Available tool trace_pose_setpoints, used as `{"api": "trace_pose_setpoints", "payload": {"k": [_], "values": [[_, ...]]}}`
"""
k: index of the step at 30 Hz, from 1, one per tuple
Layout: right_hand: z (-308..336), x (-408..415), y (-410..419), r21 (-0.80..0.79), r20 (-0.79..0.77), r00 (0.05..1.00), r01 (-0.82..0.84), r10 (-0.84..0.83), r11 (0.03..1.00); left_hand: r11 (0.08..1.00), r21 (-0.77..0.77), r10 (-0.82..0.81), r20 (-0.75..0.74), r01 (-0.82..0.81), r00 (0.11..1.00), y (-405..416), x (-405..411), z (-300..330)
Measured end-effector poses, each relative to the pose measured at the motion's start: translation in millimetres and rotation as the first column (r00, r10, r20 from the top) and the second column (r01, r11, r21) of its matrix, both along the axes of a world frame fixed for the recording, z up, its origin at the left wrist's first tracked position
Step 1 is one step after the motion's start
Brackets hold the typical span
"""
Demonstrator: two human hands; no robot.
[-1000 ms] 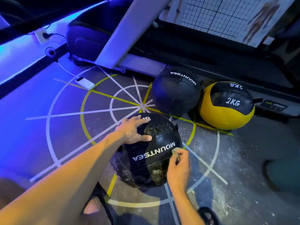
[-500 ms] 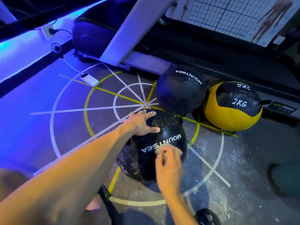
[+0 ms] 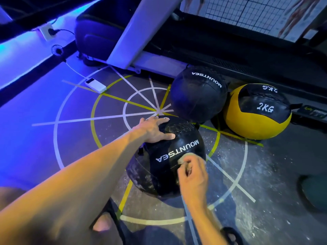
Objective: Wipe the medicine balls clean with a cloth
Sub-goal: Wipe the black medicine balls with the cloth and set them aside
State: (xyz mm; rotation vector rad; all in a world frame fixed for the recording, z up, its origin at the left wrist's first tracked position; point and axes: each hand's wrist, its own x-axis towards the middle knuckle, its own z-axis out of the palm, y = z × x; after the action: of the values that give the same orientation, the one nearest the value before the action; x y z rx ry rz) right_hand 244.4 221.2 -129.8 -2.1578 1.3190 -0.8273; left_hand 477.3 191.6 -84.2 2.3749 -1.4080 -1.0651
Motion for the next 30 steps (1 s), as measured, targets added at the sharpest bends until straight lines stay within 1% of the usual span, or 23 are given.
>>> {"api": "trace_pose_setpoints", "payload": {"k": [1,2,3,4,5,6,8,10,11,13,15,16,17,18,20,21,22,23,25,26,27,28,30], "values": [[-4,3,15,-0.022,-0.083,0.989,-0.125,0.123,0.992,1.000,-0.003,0.003,-0.001,-0.003,1.000,0,2,0],[-8,3,25,-0.037,-0.164,0.952,-0.266,0.257,0.963,1.000,-0.005,0.003,0.000,-0.003,1.000,-1,4,-1],[-12,-2,27,-0.066,-0.235,0.905,-0.380,0.355,0.923,1.000,-0.006,-0.004,0.003,0.004,1.000,-1,7,-2],[-13,-7,19,-0.108,-0.267,0.876,-0.442,0.402,0.891,1.000,-0.004,-0.010,0.002,0.010,1.000,-3,8,-5],[-11,-12,6,-0.119,-0.266,0.882,-0.430,0.389,0.895,1.000,-0.004,-0.013,0.002,0.013,1.000,-4,8,-6],[-5,-17,-7,-0.088,-0.220,0.913,-0.369,0.343,0.925,1.000,-0.006,-0.011,0.005,0.011,1.000,-4,8,-8],[5,-26,-34,-0.031,-0.099,0.980,-0.175,0.171,0.984,1.000,-0.011,-0.001,0.011,0.001,1.000,-6,5,-7],[9,-25,-41,-0.033,-0.067,0.997,-0.051,0.049,0.998,1.000,-0.010,-0.001,0.012,0.001,1.000,-7,1,-6],[8,-21,-36,-0.055,-0.061,0.996,-0.069,0.066,0.996,1.000,-0.010,-0.004,0.015,0.004,1.000,-7,-1,-5],[2,-11,-15,-0.087,-0.090,0.975,-0.212,0.204,0.973,1.000,-0.007,-0.001,0.020,0.002,1.000,-6,-2,-4],[-3,-10,2,-0.108,-0.181,0.907,-0.403,0.380,0.909,1.000,0.000,0.008,0.018,-0.008,1.000,-5,-1,-3],[-2,-11,1,-0.121,-0.222,0.876,-0.460,0.428,0.880,1.000,0.004,0.008,0.013,-0.008,1.000,-5,0,-3],[1,-15,-8,-0.105,-0.236,0.874,-0.457,0.424,0.883,1.000,0.005,0.006,0.010,-0.006,1.000,-6,0,-3],[7,-18,-20,-0.045,-0.223,0.898,-0.397,0.378,0.917,1.000,0.003,0.007,0.009,-0.007,1.000,-6,-1,-4],[14,-25,-44,-0.014,-0.169,0.964,-0.211,0.205,0.977,1.000,-0.001,0.011,0.014,-0.011,1.000,-6,-3,-2],[13,-27,-47,-0.029,-0.157,0.977,-0.149,0.143,0.988,1.000,-0.002,0.010,0.012,-0.010,1.000,-7,-4,-2],[13,-24,-43,-0.038,-0.163,0.977,-0.147,0.139,0.988,1.000,-0.002,0.008,0.011,-0.008,1.000,-7,-6,-1],[9,-19,-33,-0.055,-0.182,0.962,-0.215,0.202,0.975,1.000,-0.004,0.006,0.014,-0.006,1.000,-7,-7,0],[1,-9,-4,-0.057,-0.281,0.876,-0.423,0.392,0.905,1.000,-0.004,0.012,0.016,-0.012,1.000,-6,-9,1],[-1,-8,3,-0.074,-0.336,0.830,-0.495,0.446,0.866,1.000,-0.002,0.014,0.014,-0.014,1.000,-6,-8,1],[-1,-9,-1,-0.089,-0.349,0.814,-0.523,0.465,0.848,1.000,0.000,0.013,0.013,-0.013,1.000,-6,-8,1],[1,-11,-10,-0.076,-0.322,0.836,-0.491,0.444,0.868,1.000,-0.002,0.012,0.015,-0.012,1.000,-6,-9,0],[11,-17,-32,-0.032,-0.246,0.928,-0.298,0.281,0.954,1.000,-0.014,0.018,0.027,-0.018,0.999,-5,-11,0]]}}
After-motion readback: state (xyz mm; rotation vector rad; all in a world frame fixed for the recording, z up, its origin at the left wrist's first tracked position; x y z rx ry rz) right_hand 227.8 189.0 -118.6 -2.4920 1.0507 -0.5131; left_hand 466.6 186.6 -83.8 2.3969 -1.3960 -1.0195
